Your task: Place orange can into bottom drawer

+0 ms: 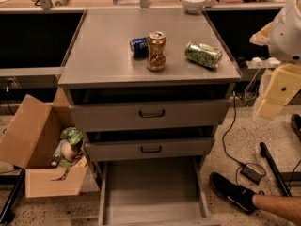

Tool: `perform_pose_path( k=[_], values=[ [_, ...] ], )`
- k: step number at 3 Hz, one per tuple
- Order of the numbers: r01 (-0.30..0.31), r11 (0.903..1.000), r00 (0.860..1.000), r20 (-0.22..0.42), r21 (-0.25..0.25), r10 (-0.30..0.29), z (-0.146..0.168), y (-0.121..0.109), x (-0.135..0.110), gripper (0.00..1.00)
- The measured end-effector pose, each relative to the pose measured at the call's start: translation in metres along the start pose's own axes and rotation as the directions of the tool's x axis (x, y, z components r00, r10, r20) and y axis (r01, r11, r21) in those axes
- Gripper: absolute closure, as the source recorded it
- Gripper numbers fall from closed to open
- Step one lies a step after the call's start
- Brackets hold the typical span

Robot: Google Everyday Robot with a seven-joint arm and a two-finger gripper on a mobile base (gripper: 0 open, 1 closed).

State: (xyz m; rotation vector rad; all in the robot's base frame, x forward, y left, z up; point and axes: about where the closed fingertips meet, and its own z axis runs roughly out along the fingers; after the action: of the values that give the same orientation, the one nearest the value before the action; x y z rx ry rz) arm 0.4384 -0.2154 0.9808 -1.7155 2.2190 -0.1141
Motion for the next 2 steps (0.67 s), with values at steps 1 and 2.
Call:
perform_pose_path(
  k=[1,2],
  values=[
    [0.000,1.0000,1.000,0.000,0.000,0.000,0.000,0.000,0.000,0.00],
    [-0.030,0.9992,0.999,0.043,0.028,0.029,0.007,-0.019,-0.006,0.00]
  ],
)
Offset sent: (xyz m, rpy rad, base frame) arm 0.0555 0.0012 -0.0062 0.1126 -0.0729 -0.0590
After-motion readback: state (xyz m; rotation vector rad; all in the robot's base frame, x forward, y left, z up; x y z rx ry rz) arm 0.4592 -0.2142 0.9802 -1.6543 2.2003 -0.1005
